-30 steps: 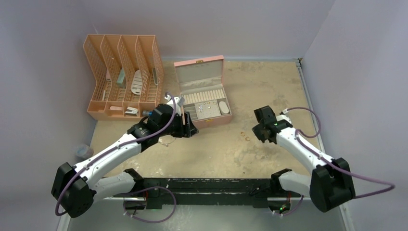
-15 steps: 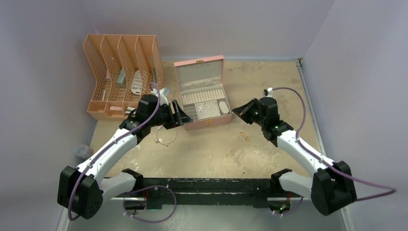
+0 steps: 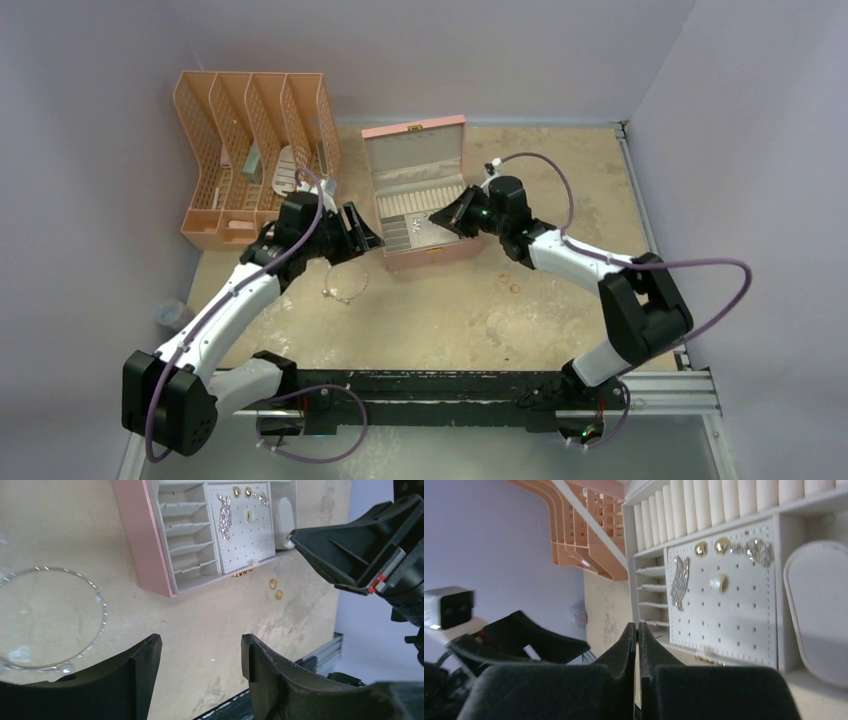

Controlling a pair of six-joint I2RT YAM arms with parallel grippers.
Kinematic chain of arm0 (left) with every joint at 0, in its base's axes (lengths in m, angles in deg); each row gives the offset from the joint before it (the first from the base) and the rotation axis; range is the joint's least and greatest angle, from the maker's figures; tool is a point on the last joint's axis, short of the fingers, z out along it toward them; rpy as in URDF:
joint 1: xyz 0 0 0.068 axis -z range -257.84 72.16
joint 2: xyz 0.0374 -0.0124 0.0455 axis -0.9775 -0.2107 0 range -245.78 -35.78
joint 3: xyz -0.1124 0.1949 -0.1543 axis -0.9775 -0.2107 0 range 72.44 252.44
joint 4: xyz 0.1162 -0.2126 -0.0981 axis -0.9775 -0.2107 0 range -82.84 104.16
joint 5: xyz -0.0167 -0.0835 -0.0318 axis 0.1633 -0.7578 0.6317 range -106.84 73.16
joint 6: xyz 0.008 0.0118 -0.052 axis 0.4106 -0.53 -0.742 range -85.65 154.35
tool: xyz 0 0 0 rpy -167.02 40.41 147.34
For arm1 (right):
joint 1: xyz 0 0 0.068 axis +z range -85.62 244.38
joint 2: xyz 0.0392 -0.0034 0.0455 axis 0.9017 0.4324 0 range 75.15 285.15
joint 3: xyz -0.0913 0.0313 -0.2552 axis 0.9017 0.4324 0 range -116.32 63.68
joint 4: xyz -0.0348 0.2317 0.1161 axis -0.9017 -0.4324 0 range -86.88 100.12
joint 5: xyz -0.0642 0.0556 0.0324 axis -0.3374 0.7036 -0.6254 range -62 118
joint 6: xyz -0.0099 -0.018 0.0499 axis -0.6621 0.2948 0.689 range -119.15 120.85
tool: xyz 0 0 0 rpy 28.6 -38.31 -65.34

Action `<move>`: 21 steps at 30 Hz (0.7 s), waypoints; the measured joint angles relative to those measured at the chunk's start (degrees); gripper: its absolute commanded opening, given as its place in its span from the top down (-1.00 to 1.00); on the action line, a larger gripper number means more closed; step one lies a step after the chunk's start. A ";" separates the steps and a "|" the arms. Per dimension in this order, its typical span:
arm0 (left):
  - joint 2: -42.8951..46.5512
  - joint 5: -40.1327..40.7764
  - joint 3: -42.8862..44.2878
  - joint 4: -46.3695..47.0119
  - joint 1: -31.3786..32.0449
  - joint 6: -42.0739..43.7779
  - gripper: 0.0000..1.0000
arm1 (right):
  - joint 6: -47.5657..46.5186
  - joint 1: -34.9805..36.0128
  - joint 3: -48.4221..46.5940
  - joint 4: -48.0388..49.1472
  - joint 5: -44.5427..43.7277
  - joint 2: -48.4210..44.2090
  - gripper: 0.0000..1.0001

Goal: Organize the mixed jewelry

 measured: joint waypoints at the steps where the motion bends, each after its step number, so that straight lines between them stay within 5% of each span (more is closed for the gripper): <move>1: -0.79 0.35 1.73 -2.12 -0.24 1.81 -0.19 | 0.04 0.02 -1.14 0.00 0.17 1.42 1.00; 6: -4.11 3.89 11.56 -6.49 -0.72 9.84 -0.21 | 0.22 0.02 -6.49 -0.90 1.18 7.93 1.00; 21: -2.82 6.82 10.75 -9.27 -0.81 14.47 -0.21 | 1.22 0.04 -7.45 -0.57 1.53 14.38 1.00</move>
